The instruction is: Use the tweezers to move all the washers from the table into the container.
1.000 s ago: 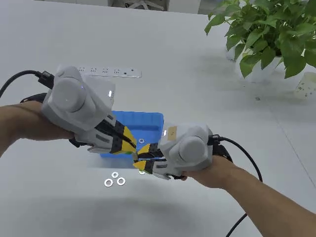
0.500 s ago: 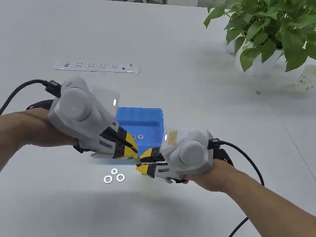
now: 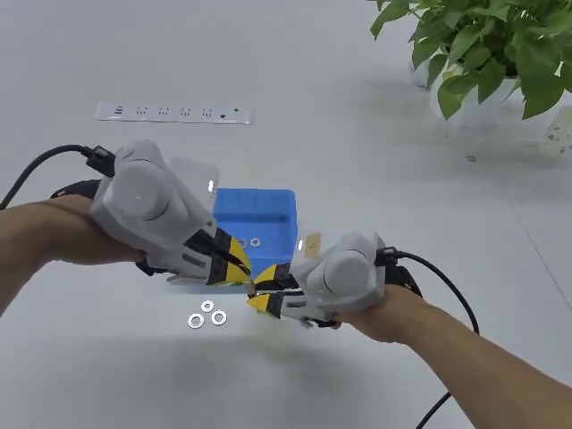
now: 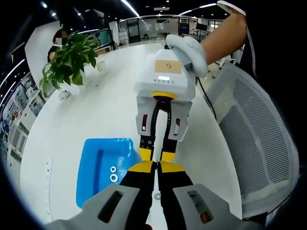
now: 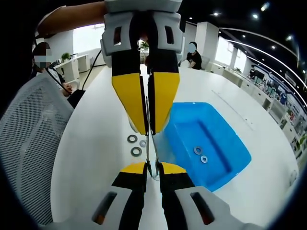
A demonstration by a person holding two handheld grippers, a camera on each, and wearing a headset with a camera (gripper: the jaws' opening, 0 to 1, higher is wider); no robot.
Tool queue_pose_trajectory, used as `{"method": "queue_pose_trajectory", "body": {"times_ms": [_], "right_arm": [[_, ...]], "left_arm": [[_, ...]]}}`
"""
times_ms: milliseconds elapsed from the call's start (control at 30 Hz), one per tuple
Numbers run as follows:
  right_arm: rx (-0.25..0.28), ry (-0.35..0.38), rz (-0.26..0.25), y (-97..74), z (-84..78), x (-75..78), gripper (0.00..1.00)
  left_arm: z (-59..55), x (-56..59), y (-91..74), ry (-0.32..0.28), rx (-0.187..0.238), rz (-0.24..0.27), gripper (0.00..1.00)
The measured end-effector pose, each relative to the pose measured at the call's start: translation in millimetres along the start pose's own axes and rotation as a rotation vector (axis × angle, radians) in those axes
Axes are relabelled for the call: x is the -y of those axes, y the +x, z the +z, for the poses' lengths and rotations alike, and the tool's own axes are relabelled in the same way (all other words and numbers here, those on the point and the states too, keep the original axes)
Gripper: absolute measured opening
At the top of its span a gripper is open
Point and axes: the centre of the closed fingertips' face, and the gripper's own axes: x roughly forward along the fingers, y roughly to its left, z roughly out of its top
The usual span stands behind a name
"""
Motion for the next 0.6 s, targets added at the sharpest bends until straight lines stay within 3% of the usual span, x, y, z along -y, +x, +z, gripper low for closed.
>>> {"method": "queue_pose_trajectory", "body": {"times_ms": [600], "right_arm": [[0.021,0.036,-0.011,-4.1,3.6,3.9,0.14]], "left_arm": [[8.2,-8.6,6.4,-0.025,0.032,0.008,0.06]]}}
